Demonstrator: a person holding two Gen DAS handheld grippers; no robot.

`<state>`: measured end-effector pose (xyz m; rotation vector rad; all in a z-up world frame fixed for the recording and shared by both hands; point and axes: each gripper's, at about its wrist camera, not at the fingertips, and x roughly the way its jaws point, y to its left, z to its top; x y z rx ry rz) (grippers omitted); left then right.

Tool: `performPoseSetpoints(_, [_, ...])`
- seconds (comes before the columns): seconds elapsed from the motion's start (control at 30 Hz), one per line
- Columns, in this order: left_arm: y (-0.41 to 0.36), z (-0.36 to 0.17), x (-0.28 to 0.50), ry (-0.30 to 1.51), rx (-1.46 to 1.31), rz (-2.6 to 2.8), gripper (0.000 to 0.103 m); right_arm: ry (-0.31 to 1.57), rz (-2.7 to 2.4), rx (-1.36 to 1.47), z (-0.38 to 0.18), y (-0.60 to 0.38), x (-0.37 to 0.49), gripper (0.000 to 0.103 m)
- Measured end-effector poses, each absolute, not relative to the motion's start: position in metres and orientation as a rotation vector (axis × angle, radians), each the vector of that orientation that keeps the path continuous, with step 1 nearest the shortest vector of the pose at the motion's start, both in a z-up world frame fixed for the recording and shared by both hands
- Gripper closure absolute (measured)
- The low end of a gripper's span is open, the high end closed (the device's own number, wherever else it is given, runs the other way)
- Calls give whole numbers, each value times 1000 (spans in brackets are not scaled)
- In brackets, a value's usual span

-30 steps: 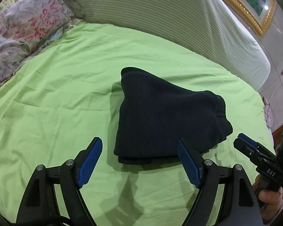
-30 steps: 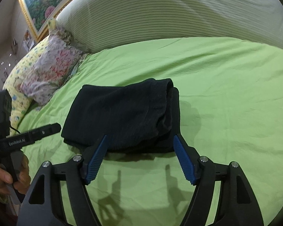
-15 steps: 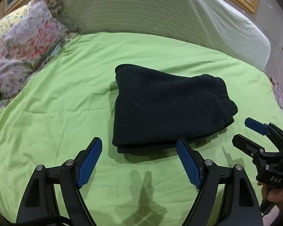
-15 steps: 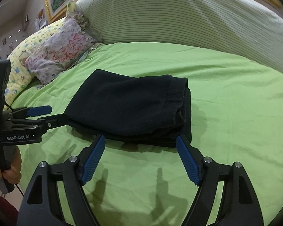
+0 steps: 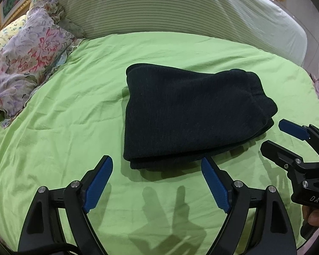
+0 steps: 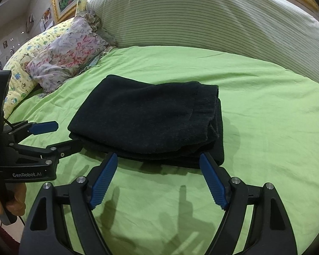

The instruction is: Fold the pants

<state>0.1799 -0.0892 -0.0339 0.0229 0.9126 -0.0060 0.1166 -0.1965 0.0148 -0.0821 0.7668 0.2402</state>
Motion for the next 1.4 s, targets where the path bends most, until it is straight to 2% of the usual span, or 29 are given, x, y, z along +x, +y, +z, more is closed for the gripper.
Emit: performPoseSetpoints(1.4, [-92,-15,175,853,1,26,14,694,216,-68,29,-199,117,20])
